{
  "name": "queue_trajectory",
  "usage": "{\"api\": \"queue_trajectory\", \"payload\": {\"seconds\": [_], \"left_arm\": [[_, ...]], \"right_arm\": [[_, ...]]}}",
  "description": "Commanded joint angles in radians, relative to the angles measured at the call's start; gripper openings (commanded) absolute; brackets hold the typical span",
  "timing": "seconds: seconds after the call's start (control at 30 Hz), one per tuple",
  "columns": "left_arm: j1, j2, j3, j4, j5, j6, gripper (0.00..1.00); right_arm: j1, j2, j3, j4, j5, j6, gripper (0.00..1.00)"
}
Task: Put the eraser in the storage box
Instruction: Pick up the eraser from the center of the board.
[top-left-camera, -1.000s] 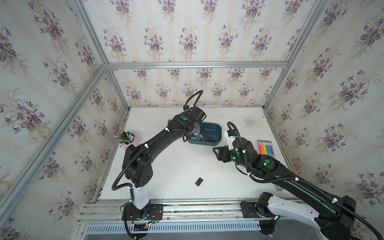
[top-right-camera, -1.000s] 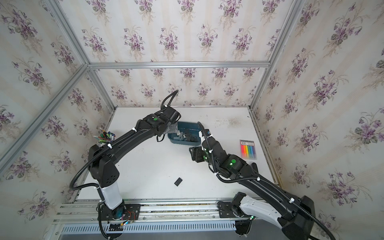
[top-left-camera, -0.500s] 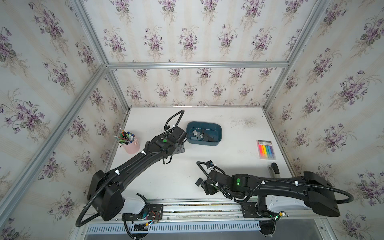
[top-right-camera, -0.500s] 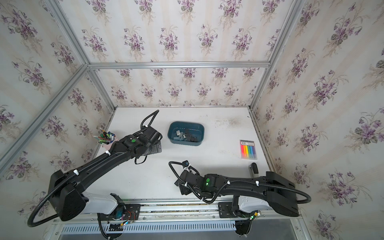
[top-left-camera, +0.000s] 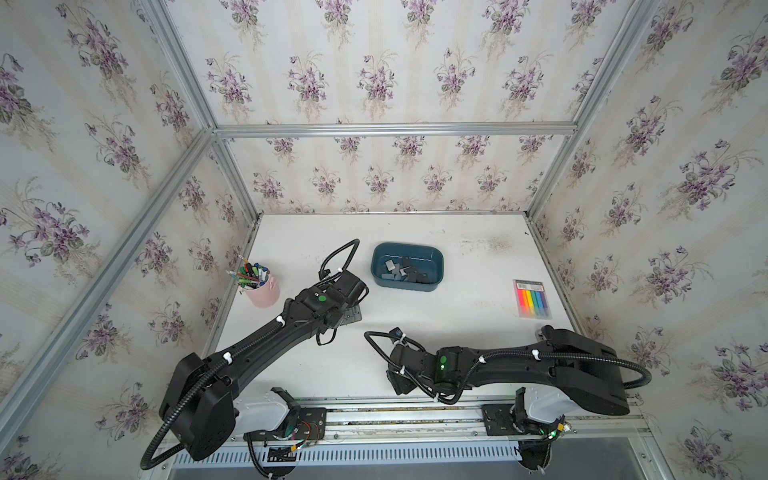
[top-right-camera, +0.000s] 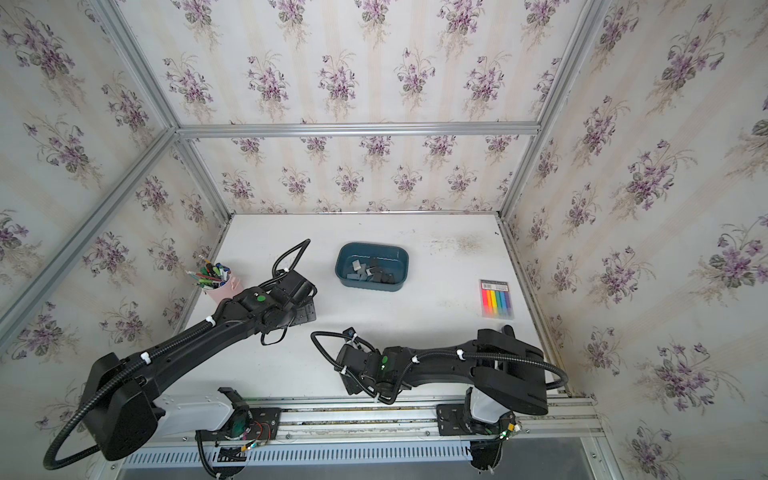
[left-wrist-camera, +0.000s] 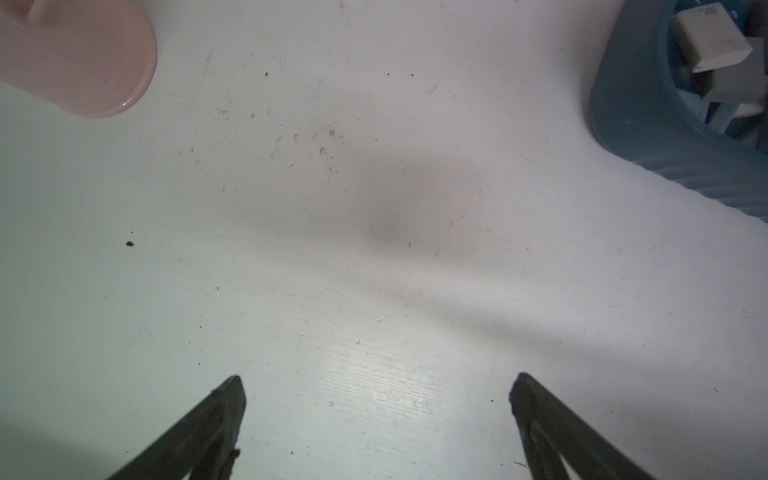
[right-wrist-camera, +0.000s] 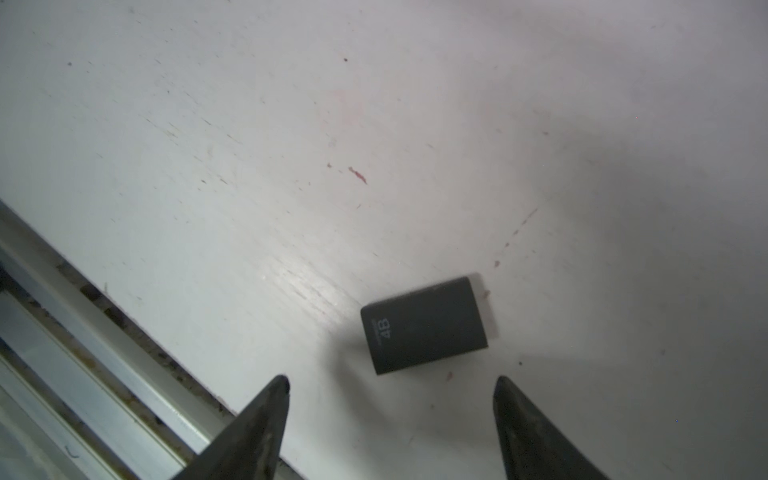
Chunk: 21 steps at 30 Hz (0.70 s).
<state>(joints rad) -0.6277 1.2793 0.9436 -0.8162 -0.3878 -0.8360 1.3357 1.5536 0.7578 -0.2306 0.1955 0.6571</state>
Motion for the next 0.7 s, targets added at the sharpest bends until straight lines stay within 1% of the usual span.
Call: {"api": "queue_trajectory", "payload": {"seconds": [0.0,0.3,0.5,0.67], "left_arm": [[0.002,-0.020,-0.003,0.008,-0.023,-0.020,1.00],[0.003,-0.080,-0.048,0.008,-0.074,-0.034,1.00],[0.006,-0.077,-0.067,0.018,-0.059,-0.040,1.00],[0.012,-0.071,-0.069,0.021,-0.044,-0.043,1.00]], "right_arm": [[-0.003,0.022,0.012,0.000,0.018,-0.020,0.78],[-0.056,0.080,0.030,-0.014,0.037,-0.079,0.79],[-0.073,0.117,0.054,-0.008,-0.018,-0.111,0.79],[-0.072,0.149,0.078,-0.058,-0.077,-0.089,0.76]]}}
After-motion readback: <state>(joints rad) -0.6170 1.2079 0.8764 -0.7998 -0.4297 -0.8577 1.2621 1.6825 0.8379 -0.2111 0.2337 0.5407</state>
